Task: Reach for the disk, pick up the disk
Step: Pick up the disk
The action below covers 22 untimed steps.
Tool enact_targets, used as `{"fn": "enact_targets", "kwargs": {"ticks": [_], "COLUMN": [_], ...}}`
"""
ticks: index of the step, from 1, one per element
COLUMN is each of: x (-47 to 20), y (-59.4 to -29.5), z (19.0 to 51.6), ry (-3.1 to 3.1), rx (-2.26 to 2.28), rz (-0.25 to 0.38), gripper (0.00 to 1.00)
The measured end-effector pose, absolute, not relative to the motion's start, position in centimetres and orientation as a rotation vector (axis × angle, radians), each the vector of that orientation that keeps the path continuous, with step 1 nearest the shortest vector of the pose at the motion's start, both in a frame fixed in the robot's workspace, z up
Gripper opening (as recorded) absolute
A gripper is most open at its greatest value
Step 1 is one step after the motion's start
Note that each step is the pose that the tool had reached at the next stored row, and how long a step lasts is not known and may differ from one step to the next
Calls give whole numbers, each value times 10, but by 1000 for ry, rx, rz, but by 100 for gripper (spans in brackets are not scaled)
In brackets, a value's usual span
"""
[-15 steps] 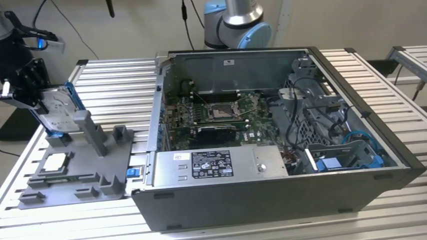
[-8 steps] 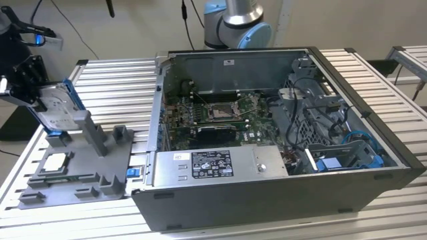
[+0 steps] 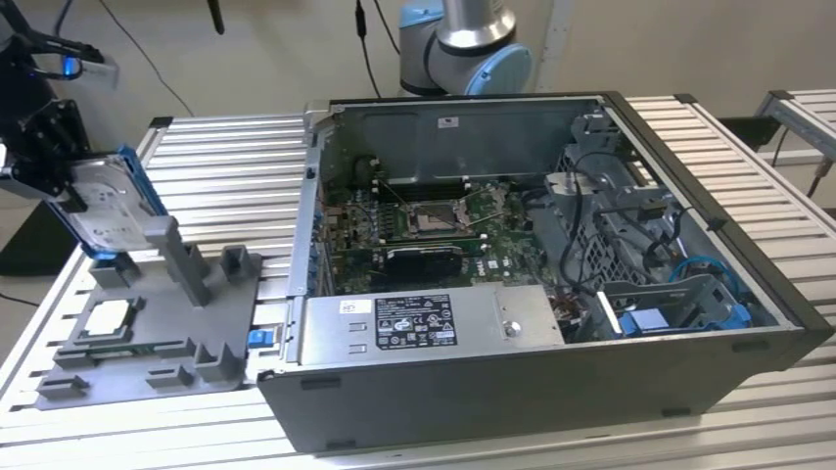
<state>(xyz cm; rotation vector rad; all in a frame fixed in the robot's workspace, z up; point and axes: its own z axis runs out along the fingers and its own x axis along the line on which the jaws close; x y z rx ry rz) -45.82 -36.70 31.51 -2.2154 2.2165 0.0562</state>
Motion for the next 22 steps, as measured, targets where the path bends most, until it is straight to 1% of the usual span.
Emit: {"fn": "enact_targets", "kwargs": {"ticks": [22], "x": [-458], "y": [-367], "z": [341], "ry": [2214], "rx": [-2218], "rz": [56], "gripper": [0]}}
